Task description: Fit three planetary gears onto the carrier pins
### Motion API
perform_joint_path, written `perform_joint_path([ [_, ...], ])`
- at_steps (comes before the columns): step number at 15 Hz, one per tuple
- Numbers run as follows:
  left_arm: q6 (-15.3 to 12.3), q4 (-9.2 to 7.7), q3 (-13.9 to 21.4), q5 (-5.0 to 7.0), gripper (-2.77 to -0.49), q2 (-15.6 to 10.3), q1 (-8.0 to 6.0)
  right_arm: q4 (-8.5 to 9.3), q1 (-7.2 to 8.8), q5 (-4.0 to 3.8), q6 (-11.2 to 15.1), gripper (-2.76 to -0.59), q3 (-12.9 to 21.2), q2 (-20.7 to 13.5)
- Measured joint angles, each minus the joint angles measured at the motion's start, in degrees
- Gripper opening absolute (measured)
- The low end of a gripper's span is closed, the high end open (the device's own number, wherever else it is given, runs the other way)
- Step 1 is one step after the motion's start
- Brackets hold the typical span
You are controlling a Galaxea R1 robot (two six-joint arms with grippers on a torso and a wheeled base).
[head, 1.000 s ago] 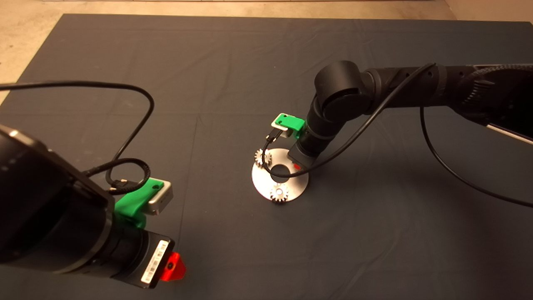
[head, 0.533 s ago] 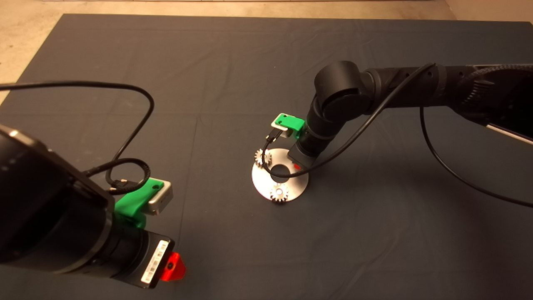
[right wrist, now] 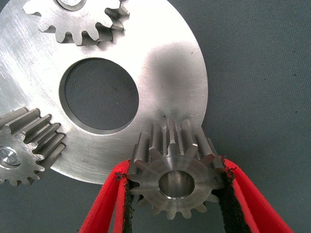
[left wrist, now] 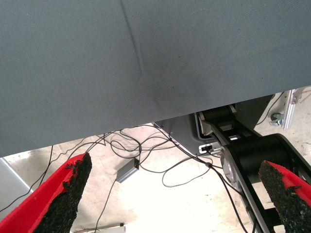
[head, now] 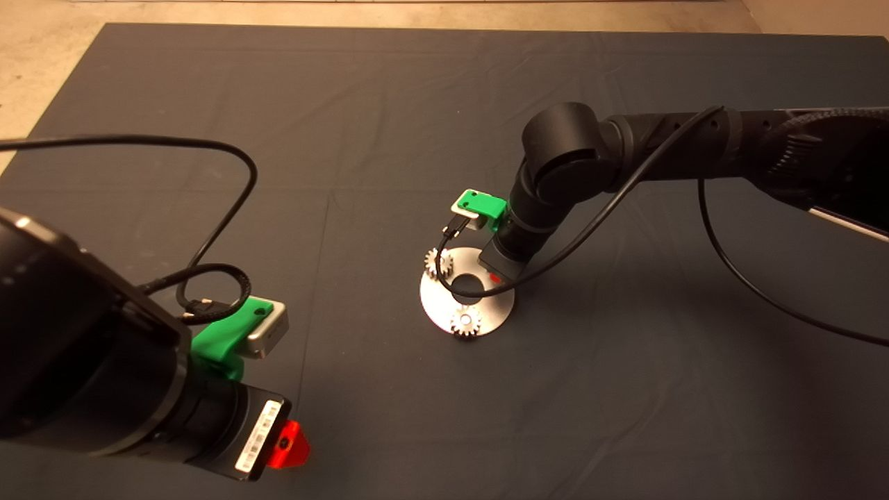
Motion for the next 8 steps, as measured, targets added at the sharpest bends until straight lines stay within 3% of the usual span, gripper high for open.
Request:
perform_joint_path([
  [8, 0.0, 0.00, 0.0, 0.00, -0.77, 0.0, 0.00, -0.51, 0.28, 0.05, 0.0, -2.39, 0.0, -0.2],
])
